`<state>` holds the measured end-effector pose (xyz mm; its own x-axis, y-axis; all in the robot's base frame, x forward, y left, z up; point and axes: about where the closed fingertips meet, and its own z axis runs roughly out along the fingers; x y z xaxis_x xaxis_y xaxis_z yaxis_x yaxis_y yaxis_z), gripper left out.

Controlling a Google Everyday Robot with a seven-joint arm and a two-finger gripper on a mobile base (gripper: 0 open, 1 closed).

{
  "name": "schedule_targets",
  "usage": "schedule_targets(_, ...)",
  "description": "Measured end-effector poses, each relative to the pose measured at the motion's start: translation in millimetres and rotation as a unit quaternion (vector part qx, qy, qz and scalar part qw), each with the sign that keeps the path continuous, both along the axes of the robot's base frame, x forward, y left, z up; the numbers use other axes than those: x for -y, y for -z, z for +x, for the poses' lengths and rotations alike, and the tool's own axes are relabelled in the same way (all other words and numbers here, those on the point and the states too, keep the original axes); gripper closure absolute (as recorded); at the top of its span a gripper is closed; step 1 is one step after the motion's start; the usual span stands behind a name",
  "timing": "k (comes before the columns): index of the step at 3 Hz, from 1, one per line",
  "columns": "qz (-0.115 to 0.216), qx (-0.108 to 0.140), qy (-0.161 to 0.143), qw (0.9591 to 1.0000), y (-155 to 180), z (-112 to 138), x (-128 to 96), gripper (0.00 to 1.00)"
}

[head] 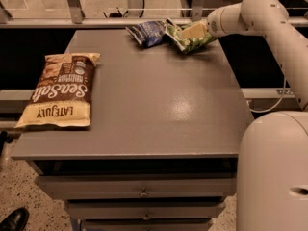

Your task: Move green jalapeno chip bag near blue chip bag

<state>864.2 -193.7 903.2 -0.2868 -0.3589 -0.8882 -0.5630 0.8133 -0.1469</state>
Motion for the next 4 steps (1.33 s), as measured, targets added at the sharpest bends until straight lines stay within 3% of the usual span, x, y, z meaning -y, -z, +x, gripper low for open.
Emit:
schedule_targets(2, 0.008, -0.012, -0.022, 0.9996, -5.5, -18.8, -4.8, 0.0)
schedule_targets(3, 0.013, -0.009, -0.051, 0.9986, -25.3, -55.8, 2.8, 0.0)
schedule_targets(4, 0.009, -0.001, -0.089, 0.996, -46.4, -108.9, 19.6, 0.0)
